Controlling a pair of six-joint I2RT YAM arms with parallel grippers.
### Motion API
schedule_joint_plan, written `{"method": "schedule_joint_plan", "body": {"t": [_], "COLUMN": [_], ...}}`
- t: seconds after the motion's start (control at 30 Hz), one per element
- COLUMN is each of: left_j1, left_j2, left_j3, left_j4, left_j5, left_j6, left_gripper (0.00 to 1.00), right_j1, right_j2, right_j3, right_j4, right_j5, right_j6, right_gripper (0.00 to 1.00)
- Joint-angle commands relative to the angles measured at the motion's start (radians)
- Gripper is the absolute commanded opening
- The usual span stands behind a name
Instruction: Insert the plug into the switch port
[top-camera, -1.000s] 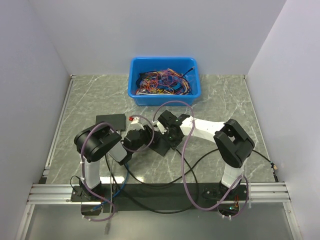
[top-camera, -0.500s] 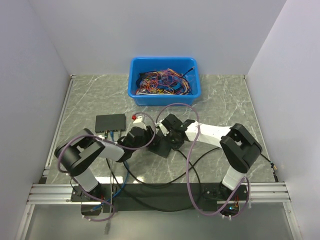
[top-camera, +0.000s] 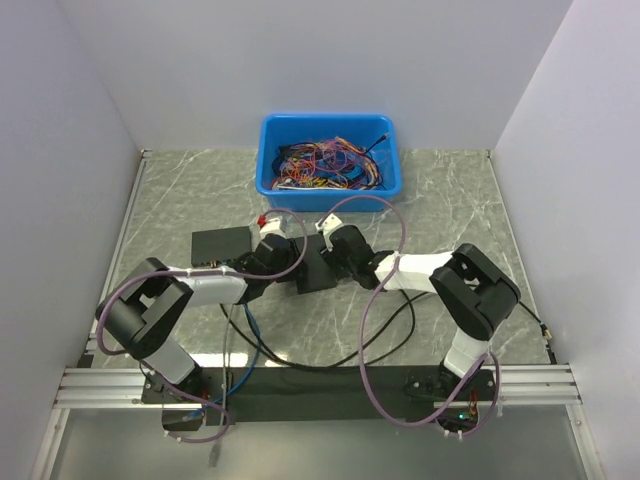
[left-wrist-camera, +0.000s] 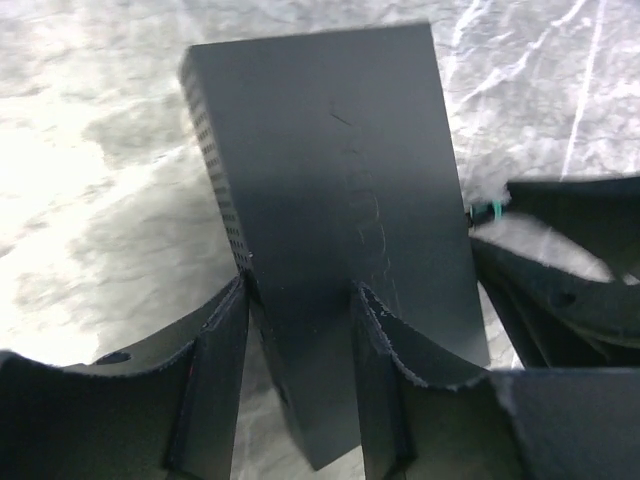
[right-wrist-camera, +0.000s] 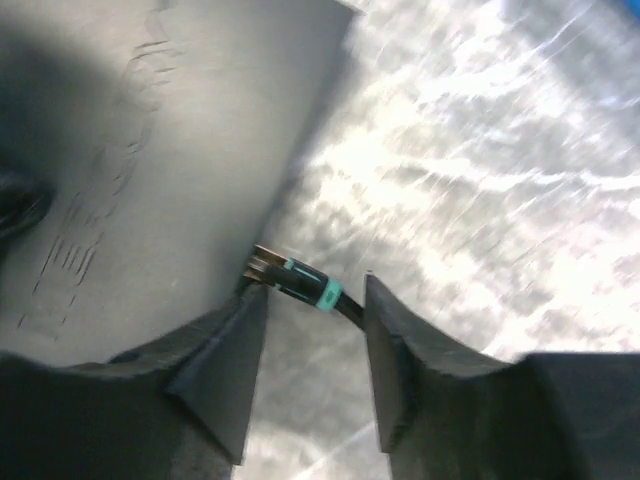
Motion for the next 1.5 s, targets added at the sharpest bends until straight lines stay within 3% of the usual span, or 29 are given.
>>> {"method": "schedule_joint_plan", "body": {"t": [0.0,0.17,0.73,0.97,1.47], "left_j1": [-0.038,0.022,0.151,0.155,0.155], "left_j2": [0.028,-0.040,-0.084,-0.213,-0.530], "left_j3": [-0.015,-0.010,0.119,0.129,0.062], "left_j4": [-0.257,-0.314,-0.420,-0.474,-0.520], "left_j5": [0.264,0.197,0.115,0.072,-0.102], "left_j6": [0.001,0.025,0.113,0.128,0.062], "left_gripper": [0.46,0.48,0.49,0.50,0.49], "right_j1": [0.049,0.072,0.151,0.151,0.165], "right_j2": [0.007,-0.014,-0.065,-0.167,-0.430], "right_j3": [0.040,0.030,0.101,0.121,-0.011], "right_j4": [0.443,0.403,0.241,0.150,0.077], "right_j5": [-0.050,-0.023,0.089,0.082,0.004], "right_j6": [0.057,0.057,0.154,0.162,0.267], "right_gripper": [0.54,0.64,0.71,0.76,0.78]}}
